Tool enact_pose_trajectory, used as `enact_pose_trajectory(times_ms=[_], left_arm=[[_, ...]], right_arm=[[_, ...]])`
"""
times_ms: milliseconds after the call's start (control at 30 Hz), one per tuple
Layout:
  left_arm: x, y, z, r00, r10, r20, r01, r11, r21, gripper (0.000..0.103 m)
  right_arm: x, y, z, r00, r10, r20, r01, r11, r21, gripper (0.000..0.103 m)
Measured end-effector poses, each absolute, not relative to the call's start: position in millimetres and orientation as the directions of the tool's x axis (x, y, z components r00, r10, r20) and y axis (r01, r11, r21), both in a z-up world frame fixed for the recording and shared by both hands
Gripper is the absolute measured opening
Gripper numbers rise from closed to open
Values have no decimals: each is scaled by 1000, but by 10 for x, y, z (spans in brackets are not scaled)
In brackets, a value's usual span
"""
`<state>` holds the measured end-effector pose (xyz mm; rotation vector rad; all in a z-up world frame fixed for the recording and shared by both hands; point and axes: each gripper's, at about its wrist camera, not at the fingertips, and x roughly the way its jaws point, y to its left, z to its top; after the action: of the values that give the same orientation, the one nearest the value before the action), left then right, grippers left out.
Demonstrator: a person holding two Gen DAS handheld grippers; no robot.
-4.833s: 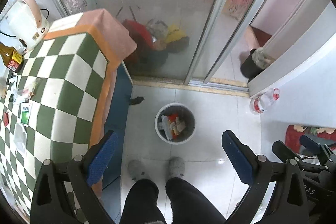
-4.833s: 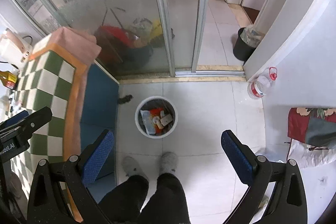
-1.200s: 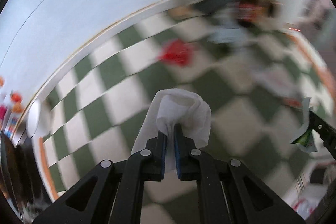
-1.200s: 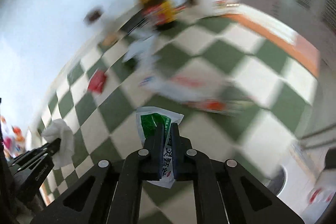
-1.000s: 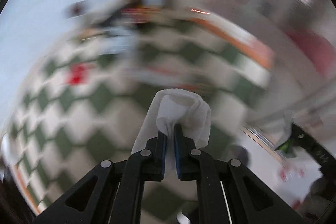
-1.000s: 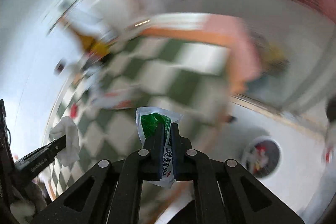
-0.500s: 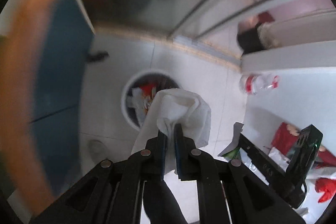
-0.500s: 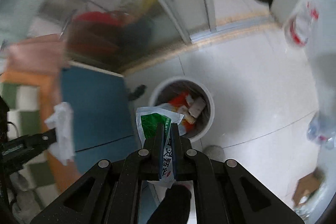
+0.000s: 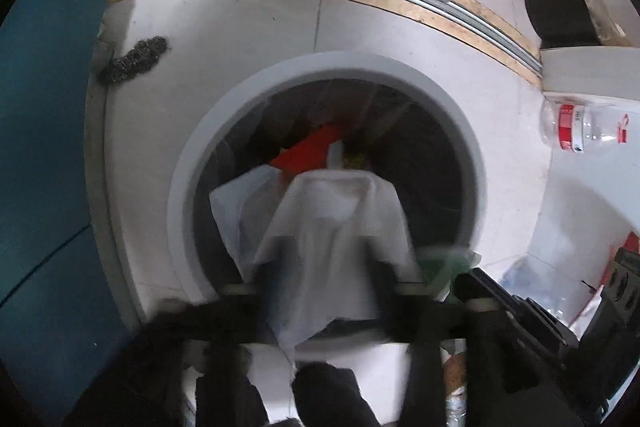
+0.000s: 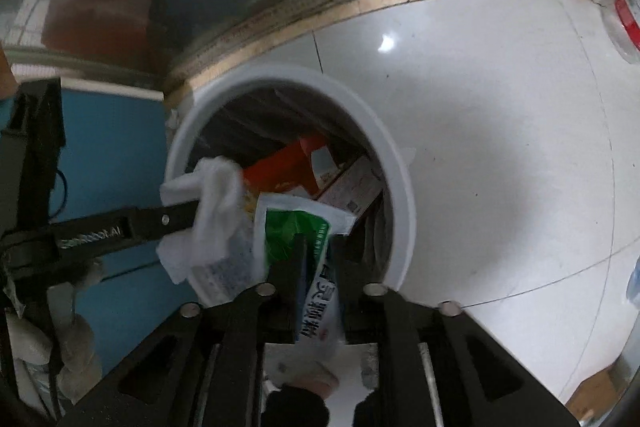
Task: Collect trash
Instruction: 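Carry the tissue and sachet to the white bin and open both tools, then swing both open tools back toward the counter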
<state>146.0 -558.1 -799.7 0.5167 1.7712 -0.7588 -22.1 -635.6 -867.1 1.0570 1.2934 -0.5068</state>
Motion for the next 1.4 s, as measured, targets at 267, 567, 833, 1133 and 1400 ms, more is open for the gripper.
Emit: enact_pose_trajectory(times_ms=[267, 567, 833, 1133, 1400], left_arm=[[1633, -5278, -7702, -178, -40, -983, 696, 701, -154, 98], [1531, -4911, -6750, 105, -66, -992, 732, 680, 32, 98], [1182, -4696, -5463, 148, -106, -983, 741, 670, 39, 98], [777, -4512, -3863, 176, -184, -967, 747, 665, 10, 98], [590, -4209, -2757, 196, -226, -954, 711, 703, -20, 98]], right_arm=[[-230, -6275, -8534, 166, 161, -973, 810, 541, 228, 53], [-396, -6153, -7700, 68, 7, -998, 797, 601, 58, 103], [-652, -5934, -6196, 101, -66, -993, 796, 603, 41, 103], [-1056, -5786, -4295, 165, -182, -969, 800, 600, 24, 103], [-1291, -5615, -2979, 231, -237, -944, 785, 618, 37, 103]])
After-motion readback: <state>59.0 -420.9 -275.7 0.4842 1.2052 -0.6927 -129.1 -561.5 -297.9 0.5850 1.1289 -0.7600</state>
